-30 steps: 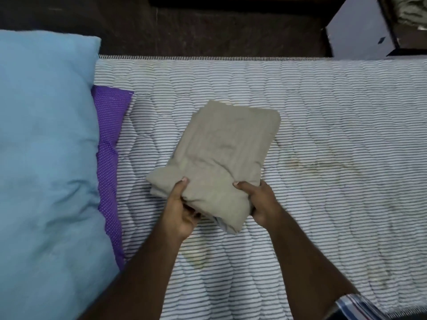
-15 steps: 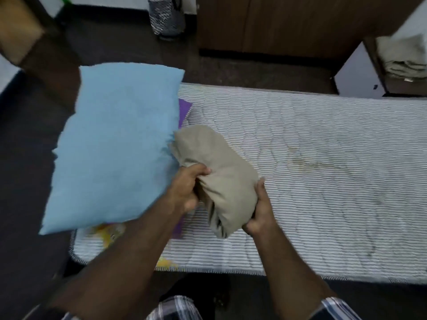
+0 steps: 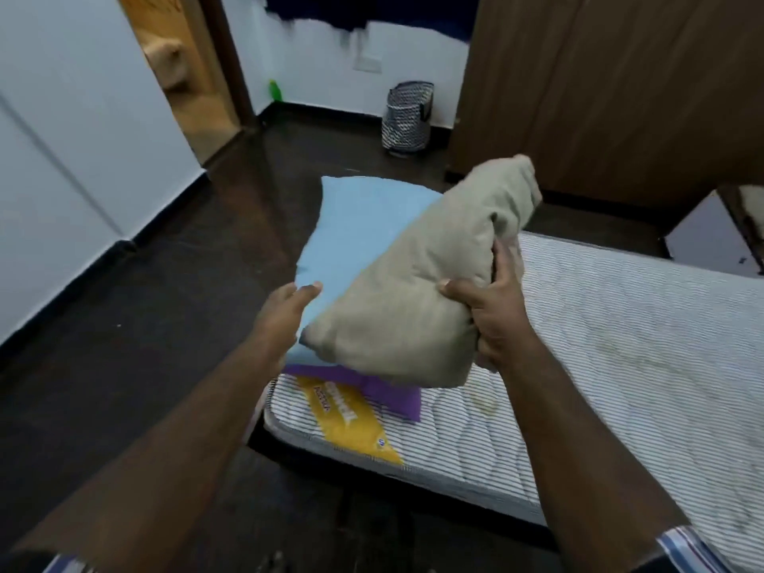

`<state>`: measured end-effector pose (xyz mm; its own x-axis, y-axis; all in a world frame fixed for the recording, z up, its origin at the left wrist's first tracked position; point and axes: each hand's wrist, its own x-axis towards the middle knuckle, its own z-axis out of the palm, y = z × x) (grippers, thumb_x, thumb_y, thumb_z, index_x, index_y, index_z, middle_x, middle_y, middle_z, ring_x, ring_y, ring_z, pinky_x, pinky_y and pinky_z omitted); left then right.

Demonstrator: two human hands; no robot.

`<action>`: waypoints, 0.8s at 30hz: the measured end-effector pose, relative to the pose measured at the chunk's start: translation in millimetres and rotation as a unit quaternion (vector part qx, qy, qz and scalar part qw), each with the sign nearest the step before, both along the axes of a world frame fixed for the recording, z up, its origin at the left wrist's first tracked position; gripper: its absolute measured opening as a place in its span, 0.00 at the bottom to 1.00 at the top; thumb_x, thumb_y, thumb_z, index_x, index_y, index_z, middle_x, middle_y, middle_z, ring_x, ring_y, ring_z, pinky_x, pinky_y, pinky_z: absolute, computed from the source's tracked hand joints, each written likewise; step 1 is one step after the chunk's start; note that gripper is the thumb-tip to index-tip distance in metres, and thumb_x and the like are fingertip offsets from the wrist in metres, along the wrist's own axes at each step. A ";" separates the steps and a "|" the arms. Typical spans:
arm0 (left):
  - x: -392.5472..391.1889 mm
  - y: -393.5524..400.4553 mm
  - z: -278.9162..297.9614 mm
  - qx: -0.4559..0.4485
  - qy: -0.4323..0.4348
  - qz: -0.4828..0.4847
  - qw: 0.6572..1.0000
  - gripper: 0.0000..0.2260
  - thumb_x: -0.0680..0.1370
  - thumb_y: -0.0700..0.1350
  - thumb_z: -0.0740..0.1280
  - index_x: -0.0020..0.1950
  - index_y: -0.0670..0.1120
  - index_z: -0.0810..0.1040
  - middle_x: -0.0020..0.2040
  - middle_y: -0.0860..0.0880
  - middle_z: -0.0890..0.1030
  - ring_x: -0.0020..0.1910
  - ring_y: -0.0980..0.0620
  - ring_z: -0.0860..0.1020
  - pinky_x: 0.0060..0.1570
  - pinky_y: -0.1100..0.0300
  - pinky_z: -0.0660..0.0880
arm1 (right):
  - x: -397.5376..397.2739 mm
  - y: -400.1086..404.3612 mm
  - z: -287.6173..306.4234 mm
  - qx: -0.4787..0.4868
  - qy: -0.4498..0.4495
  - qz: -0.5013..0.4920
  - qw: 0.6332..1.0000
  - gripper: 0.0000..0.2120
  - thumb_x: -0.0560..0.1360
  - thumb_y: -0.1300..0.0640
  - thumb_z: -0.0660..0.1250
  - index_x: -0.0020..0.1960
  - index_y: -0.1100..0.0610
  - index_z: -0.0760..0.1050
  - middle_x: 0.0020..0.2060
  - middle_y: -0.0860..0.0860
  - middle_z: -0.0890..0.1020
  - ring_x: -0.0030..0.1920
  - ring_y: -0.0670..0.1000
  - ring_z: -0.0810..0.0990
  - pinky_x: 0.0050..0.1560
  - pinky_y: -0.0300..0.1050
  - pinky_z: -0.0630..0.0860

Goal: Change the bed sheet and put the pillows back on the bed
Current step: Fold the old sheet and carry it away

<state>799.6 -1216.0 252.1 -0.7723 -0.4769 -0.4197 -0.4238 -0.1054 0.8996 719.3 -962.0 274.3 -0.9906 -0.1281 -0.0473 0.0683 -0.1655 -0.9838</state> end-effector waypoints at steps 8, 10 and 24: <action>66.8 -192.8 6.3 0.172 -0.009 -0.091 0.981 0.35 0.69 0.75 0.67 0.65 0.52 0.82 0.61 0.46 0.83 0.61 0.45 0.82 0.66 0.46 0.74 | 63.7 -257.2 23.8 0.063 0.060 0.244 0.966 0.45 0.65 0.70 0.77 0.74 0.42 0.65 0.71 0.45 0.73 0.68 0.47 0.75 0.64 0.48 0.76; 91.7 -247.7 -3.7 0.225 -0.009 -0.042 0.974 0.38 0.69 0.76 0.64 0.68 0.51 0.80 0.64 0.43 0.82 0.64 0.42 0.80 0.69 0.42 0.71 | 76.7 -316.7 24.7 0.060 0.058 0.298 0.951 0.45 0.66 0.71 0.76 0.73 0.40 0.66 0.71 0.43 0.71 0.68 0.44 0.73 0.65 0.45 0.76; 37.2 -453.0 -31.4 0.337 0.139 0.090 0.927 0.35 0.78 0.69 0.57 0.74 0.45 0.71 0.69 0.40 0.77 0.67 0.41 0.77 0.68 0.44 0.71 | 2.9 -545.3 -33.1 -0.023 -0.142 0.266 0.953 0.37 0.60 0.63 0.75 0.68 0.53 0.71 0.61 0.56 0.81 0.58 0.58 0.82 0.55 0.54 0.80</action>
